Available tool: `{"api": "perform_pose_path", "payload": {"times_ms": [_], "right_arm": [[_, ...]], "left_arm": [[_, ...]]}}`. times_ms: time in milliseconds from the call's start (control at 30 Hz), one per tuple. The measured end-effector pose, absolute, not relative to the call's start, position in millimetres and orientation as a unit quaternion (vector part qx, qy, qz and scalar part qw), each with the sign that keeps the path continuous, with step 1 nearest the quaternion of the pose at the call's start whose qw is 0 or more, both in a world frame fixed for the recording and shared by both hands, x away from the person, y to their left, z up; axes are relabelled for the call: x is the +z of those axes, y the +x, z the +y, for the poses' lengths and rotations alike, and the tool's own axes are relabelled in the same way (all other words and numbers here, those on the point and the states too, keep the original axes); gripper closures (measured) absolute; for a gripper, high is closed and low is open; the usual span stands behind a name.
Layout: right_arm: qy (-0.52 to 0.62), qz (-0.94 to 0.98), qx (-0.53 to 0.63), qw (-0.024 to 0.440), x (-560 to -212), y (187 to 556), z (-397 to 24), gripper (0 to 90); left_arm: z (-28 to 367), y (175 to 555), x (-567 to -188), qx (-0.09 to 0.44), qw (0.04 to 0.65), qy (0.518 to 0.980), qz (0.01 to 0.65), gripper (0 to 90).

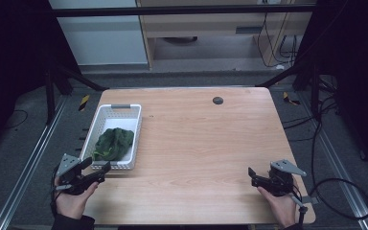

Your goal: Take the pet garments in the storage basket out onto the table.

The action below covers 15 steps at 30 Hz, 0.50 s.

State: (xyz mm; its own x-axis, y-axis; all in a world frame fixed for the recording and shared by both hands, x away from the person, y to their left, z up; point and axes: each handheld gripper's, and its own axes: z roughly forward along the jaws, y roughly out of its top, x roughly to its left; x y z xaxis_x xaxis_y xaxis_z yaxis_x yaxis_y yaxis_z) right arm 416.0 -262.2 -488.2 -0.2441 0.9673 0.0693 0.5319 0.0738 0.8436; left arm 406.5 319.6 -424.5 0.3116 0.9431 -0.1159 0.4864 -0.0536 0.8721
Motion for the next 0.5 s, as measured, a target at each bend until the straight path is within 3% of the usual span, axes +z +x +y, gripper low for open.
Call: {"api": "perform_pose_path", "payload": {"times_ms": [500], "right_arm": [[0.555,0.678,0.396,0.274,-488.2,416.4,-265.1,11.9]], "left_arm": [[313.6,429.0,-400.5,0.267,0.454,0.676,0.515,21.2]]}}
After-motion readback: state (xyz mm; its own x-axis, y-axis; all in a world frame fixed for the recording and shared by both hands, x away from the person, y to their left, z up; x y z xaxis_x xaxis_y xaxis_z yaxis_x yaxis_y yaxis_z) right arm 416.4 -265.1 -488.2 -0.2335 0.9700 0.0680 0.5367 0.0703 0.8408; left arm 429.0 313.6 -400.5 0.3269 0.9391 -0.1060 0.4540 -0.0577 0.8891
